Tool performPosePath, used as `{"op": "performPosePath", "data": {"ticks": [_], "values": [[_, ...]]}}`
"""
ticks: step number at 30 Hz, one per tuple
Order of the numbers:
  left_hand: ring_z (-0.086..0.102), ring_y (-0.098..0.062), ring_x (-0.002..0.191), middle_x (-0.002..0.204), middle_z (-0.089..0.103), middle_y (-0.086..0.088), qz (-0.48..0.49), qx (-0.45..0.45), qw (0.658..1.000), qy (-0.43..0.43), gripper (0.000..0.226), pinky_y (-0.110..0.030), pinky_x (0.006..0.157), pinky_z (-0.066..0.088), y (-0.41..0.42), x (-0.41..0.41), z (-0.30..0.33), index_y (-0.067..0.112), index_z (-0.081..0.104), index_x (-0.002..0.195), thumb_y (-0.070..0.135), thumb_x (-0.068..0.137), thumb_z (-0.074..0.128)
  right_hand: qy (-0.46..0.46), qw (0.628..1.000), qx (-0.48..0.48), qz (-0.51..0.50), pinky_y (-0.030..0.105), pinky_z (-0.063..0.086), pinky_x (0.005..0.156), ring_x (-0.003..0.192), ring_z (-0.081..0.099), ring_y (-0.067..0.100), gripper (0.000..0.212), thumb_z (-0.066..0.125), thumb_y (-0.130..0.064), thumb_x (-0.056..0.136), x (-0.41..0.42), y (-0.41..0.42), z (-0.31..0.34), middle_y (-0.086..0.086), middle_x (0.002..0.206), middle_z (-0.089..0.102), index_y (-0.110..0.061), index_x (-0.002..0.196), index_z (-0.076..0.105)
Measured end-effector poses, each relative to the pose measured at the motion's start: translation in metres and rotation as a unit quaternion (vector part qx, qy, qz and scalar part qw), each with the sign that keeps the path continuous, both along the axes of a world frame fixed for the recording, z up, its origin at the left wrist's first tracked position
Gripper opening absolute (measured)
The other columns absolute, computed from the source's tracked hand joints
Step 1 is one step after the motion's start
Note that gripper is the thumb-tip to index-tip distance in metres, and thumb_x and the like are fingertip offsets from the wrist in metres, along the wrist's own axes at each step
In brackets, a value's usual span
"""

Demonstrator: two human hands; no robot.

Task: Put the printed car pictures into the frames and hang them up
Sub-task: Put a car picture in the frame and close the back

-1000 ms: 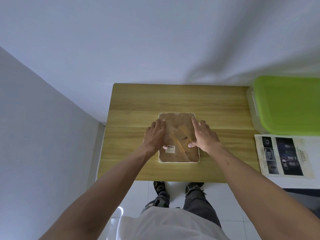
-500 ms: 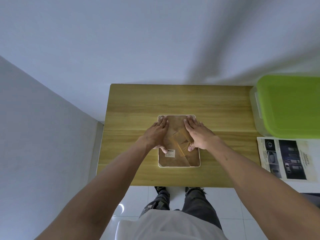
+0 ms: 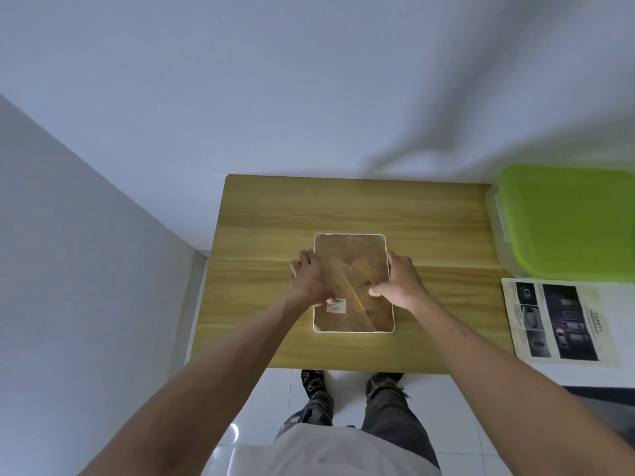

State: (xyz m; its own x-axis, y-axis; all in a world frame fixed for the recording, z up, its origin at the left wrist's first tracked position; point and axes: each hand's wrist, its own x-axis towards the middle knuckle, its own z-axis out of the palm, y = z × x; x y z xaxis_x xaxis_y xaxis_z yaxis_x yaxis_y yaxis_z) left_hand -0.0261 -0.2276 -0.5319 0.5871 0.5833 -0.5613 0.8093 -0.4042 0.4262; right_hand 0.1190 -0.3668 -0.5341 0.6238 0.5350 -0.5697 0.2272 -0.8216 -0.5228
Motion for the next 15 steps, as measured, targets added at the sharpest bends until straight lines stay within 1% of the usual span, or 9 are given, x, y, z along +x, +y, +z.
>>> {"op": "performPosePath", "data": {"ticks": [1, 2, 4, 6, 8, 10, 11, 13, 15], "values": [[0.034, -0.034, 0.125, 0.142, 0.033, -0.011, 0.04, -0.015, 0.999, -0.027, 0.115, -0.038, 0.101, 0.042, -0.004, 0.002, 0.002, 0.001, 0.017, 0.146, 0.024, 0.058, 0.089, 0.028, 0.997, 0.041, -0.062, 0.043, 0.054, 0.095, 0.116, 0.062, 0.025, 0.075, 0.085, -0.017, 0.062, -0.002, 0.0, 0.001, 0.001, 0.127, 0.06, -0.023, 0.129, 0.054], [0.042, -0.032, 0.117, 0.132, 0.046, -0.01, 0.079, -0.028, 0.995, -0.052, 0.101, -0.035, 0.091, 0.045, -0.006, 0.004, 0.003, 0.002, 0.029, 0.139, 0.024, 0.059, 0.086, 0.058, 0.99, 0.067, -0.114, 0.041, 0.053, 0.096, 0.113, 0.063, 0.023, 0.069, 0.083, -0.018, 0.068, -0.005, 0.0, 0.002, -0.001, 0.126, 0.063, -0.022, 0.131, 0.054], [0.052, -0.029, 0.105, 0.112, 0.059, -0.008, 0.164, -0.074, 0.979, -0.096, 0.075, -0.038, 0.081, 0.049, -0.006, 0.007, 0.007, 0.005, 0.043, 0.123, 0.023, 0.061, 0.082, 0.096, 0.972, 0.089, -0.195, 0.036, 0.047, 0.1, 0.121, 0.058, 0.024, 0.08, 0.081, -0.026, 0.078, -0.01, 0.001, 0.004, 0.003, 0.136, 0.057, -0.015, 0.148, 0.042], [0.062, -0.029, 0.095, 0.102, 0.065, -0.007, 0.24, -0.117, 0.953, -0.142, 0.052, -0.043, 0.077, 0.055, 0.0, 0.006, 0.01, 0.007, 0.052, 0.104, 0.021, 0.061, 0.078, 0.093, 0.952, 0.11, -0.269, 0.035, 0.046, 0.1, 0.125, 0.057, 0.026, 0.081, 0.08, -0.033, 0.081, -0.013, 0.001, 0.006, 0.008, 0.141, 0.055, -0.011, 0.149, 0.041], [0.068, -0.03, 0.085, 0.089, 0.071, -0.007, 0.26, -0.126, 0.941, -0.178, 0.033, -0.043, 0.072, 0.057, 0.006, 0.006, 0.016, 0.007, 0.063, 0.088, 0.02, 0.06, 0.075, 0.069, 0.938, 0.127, -0.316, 0.038, 0.049, 0.1, 0.119, 0.06, 0.026, 0.07, 0.08, -0.035, 0.081, -0.011, -0.001, 0.011, 0.009, 0.135, 0.061, -0.011, 0.141, 0.052], [0.072, -0.027, 0.082, 0.082, 0.075, -0.005, 0.257, -0.137, 0.933, -0.211, 0.015, -0.039, 0.069, 0.056, 0.008, 0.01, 0.028, 0.014, 0.074, 0.079, 0.016, 0.065, 0.077, 0.029, 0.934, 0.143, -0.325, 0.041, 0.052, 0.097, 0.109, 0.064, 0.025, 0.05, 0.08, -0.034, 0.081, -0.005, -0.003, 0.02, 0.007, 0.122, 0.068, -0.014, 0.125, 0.065], [0.072, -0.025, 0.083, 0.082, 0.076, -0.003, 0.256, -0.143, 0.928, -0.231, 0.013, -0.037, 0.07, 0.056, 0.008, 0.014, 0.036, 0.018, 0.076, 0.079, 0.013, 0.067, 0.078, 0.014, 0.933, 0.154, -0.325, 0.041, 0.053, 0.095, 0.106, 0.065, 0.025, 0.042, 0.08, -0.033, 0.08, 0.0, -0.003, 0.025, 0.005, 0.118, 0.07, -0.015, 0.117, 0.069], [0.072, -0.02, 0.081, 0.083, 0.076, 0.001, 0.249, -0.133, 0.921, -0.268, 0.017, -0.035, 0.071, 0.057, 0.009, 0.023, 0.05, 0.024, 0.078, 0.083, 0.013, 0.069, 0.08, 0.007, 0.924, 0.184, -0.335, 0.041, 0.053, 0.095, 0.106, 0.066, 0.023, 0.04, 0.082, -0.031, 0.078, 0.01, -0.004, 0.04, 0.002, 0.115, 0.072, -0.017, 0.114, 0.072], [0.065, -0.013, 0.067, 0.077, 0.075, 0.001, 0.228, -0.112, 0.92, -0.298, 0.018, -0.025, 0.059, 0.05, 0.007, 0.033, 0.067, 0.023, 0.079, 0.084, 0.012, 0.07, 0.079, 0.006, 0.916, 0.22, -0.334, 0.037, 0.052, 0.094, 0.104, 0.066, 0.02, 0.042, 0.083, -0.025, 0.079, 0.024, -0.007, 0.056, 0.001, 0.114, 0.071, -0.016, 0.118, 0.07]]}}
